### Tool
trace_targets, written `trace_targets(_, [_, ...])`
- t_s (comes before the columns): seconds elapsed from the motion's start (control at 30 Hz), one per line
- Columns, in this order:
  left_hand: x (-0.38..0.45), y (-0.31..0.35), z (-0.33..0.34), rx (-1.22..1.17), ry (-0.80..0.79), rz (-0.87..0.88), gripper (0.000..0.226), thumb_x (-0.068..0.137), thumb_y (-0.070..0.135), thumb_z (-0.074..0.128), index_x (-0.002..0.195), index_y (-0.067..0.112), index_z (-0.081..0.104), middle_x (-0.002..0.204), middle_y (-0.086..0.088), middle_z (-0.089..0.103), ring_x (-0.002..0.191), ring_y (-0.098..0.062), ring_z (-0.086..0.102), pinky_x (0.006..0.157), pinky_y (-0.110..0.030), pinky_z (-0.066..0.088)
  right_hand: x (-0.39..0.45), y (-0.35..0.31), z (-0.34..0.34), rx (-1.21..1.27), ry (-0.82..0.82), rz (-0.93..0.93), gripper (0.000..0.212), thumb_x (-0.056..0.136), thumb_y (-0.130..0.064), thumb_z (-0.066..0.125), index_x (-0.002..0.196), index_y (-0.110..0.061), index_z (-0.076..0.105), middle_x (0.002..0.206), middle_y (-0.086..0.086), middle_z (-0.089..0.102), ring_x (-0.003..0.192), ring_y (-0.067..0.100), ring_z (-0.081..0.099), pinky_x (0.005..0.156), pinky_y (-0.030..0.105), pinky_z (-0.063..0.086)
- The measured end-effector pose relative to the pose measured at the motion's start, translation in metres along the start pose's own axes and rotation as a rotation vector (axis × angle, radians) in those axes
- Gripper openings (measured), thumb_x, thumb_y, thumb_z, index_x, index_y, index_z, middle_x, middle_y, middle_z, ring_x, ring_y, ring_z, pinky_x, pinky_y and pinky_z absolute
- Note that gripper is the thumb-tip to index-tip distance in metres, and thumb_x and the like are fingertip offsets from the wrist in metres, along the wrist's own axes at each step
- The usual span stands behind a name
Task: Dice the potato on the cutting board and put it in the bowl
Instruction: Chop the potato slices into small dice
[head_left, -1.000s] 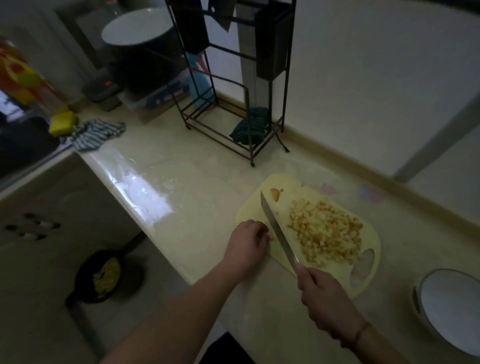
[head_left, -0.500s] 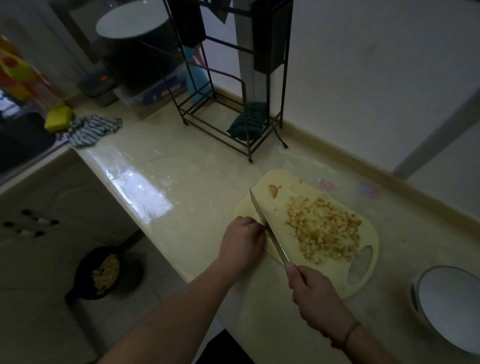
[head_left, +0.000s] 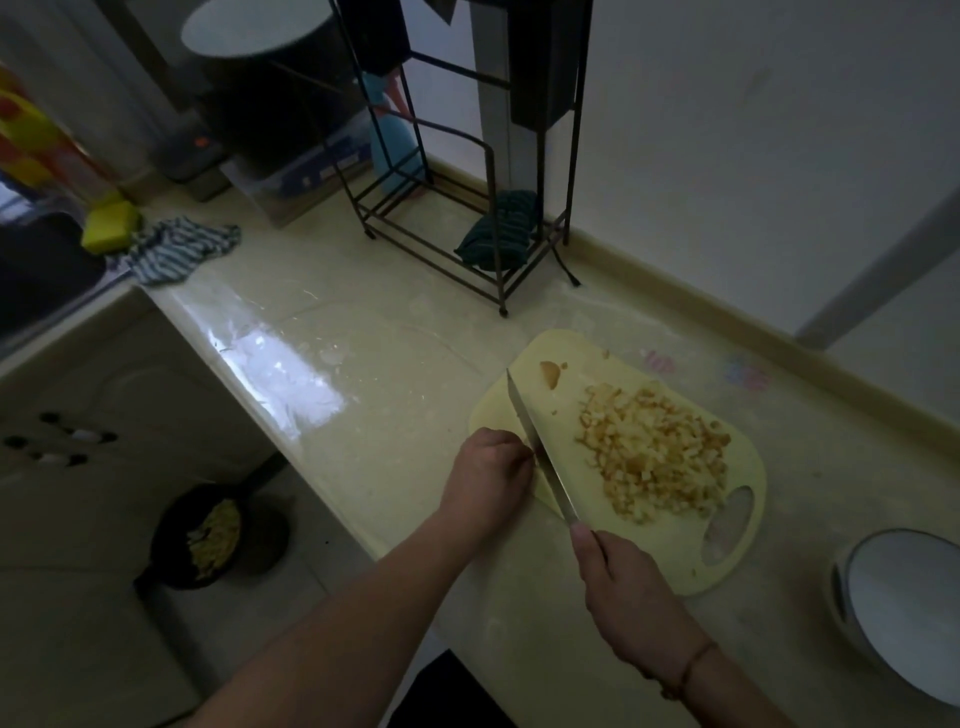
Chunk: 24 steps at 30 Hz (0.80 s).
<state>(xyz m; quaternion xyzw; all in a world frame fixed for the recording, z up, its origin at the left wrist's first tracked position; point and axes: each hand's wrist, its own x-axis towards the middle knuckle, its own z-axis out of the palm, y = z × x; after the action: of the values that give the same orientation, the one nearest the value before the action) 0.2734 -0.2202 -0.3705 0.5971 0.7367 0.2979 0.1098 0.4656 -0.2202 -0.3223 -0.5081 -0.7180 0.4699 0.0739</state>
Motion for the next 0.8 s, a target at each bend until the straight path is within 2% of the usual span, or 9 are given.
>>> trace_targets(0.13, [0.001, -0.005, 0.001, -0.003, -0.026, 0.043, 0.013, 0.074, 0.007, 0.07, 0.082, 0.008, 0.079, 0.079, -0.004, 0.072, 0.072, -0.024, 0.063, 0.072, -0.023, 0.042, 0.009, -0.005, -0.002, 0.013, -0.036, 0.021, 0.046, 0.101, -0.041, 0.037, 0.06, -0.021, 0.043, 0.054, -0.007, 0.047, 0.051, 0.003, 0.045, 0.059, 0.027, 0.034])
trace_targets(0.2, [0.002, -0.005, 0.001, -0.004, -0.034, 0.059, 0.013, 0.076, 0.009, 0.068, 0.083, 0.008, 0.079, 0.079, -0.004, 0.072, 0.072, -0.024, 0.062, 0.072, -0.023, 0.041, 0.019, -0.011, -0.002, 0.011, -0.04, 0.01, 0.047, 0.102, -0.04, 0.035, 0.06, -0.02, 0.042, 0.054, -0.006, 0.046, 0.05, 0.005, 0.044, 0.056, 0.028, 0.033])
trace_targets(0.27, [0.002, -0.005, 0.001, -0.007, -0.034, 0.073, 0.018, 0.08, 0.015, 0.063, 0.083, 0.007, 0.079, 0.08, -0.004, 0.072, 0.073, -0.024, 0.062, 0.072, -0.024, 0.043, 0.028, -0.015, -0.001, -0.028, -0.034, -0.019, 0.048, 0.102, -0.04, 0.034, 0.06, -0.02, 0.042, 0.056, -0.006, 0.045, 0.052, 0.005, 0.044, 0.054, 0.028, 0.03])
trace_targets(0.37, [0.002, -0.007, 0.0, -0.016, -0.038, 0.073, 0.029, 0.084, 0.023, 0.054, 0.085, 0.008, 0.079, 0.082, -0.005, 0.071, 0.076, -0.022, 0.06, 0.073, -0.029, 0.045, 0.032, -0.014, 0.005, -0.042, -0.003, -0.07, 0.047, 0.1, -0.042, 0.036, 0.06, -0.02, 0.043, 0.057, -0.006, 0.047, 0.055, 0.005, 0.043, 0.059, 0.028, 0.028])
trace_targets(0.5, [0.0, -0.01, -0.001, -0.002, -0.049, 0.085, 0.022, 0.084, 0.021, 0.061, 0.086, 0.009, 0.079, 0.085, -0.005, 0.071, 0.078, -0.023, 0.063, 0.072, -0.03, 0.052, 0.024, -0.008, 0.002, 0.15, 0.015, -0.04, 0.048, 0.096, -0.05, 0.036, 0.059, -0.02, 0.042, 0.052, -0.005, 0.046, 0.049, 0.008, 0.042, 0.054, 0.031, 0.036])
trace_targets(0.57, [0.003, -0.013, -0.003, 0.017, -0.066, 0.123, 0.012, 0.082, 0.016, 0.07, 0.086, 0.009, 0.078, 0.086, -0.006, 0.071, 0.077, -0.025, 0.064, 0.071, -0.034, 0.055, 0.02, -0.01, -0.006, 0.278, 0.003, 0.018, 0.049, 0.095, -0.053, 0.035, 0.06, -0.019, 0.04, 0.05, -0.005, 0.041, 0.044, 0.006, 0.036, 0.048, 0.026, 0.031])
trace_targets(0.63, [0.007, -0.017, -0.007, 0.046, -0.101, 0.216, 0.012, 0.083, 0.018, 0.07, 0.087, 0.009, 0.077, 0.087, -0.007, 0.071, 0.077, -0.027, 0.064, 0.07, -0.036, 0.055, 0.015, -0.011, -0.017, 0.407, -0.019, 0.095, 0.048, 0.098, -0.051, 0.036, 0.064, -0.018, 0.041, 0.051, 0.001, 0.037, 0.041, 0.011, 0.032, 0.043, 0.022, 0.026])
trace_targets(0.73, [0.026, -0.026, -0.018, 0.081, -0.16, 0.35, 0.017, 0.085, 0.017, 0.068, 0.099, 0.01, 0.075, 0.101, -0.008, 0.07, 0.089, -0.029, 0.064, 0.075, -0.04, 0.053, 0.008, -0.012, -0.035, 0.57, -0.043, 0.183, 0.046, 0.1, -0.047, 0.035, 0.069, -0.014, 0.042, 0.051, 0.003, 0.032, 0.039, 0.013, 0.025, 0.041, 0.019, 0.022])
trace_targets(0.8, [0.039, -0.03, -0.024, 0.118, -0.266, 0.453, 0.026, 0.086, 0.014, 0.071, 0.111, 0.012, 0.073, 0.114, -0.008, 0.068, 0.101, -0.027, 0.063, 0.082, -0.038, 0.051, 0.005, -0.009, -0.042, 0.578, -0.055, 0.185, 0.046, 0.099, -0.048, 0.035, 0.07, -0.014, 0.042, 0.051, 0.003, 0.031, 0.039, 0.012, 0.024, 0.042, 0.018, 0.021])
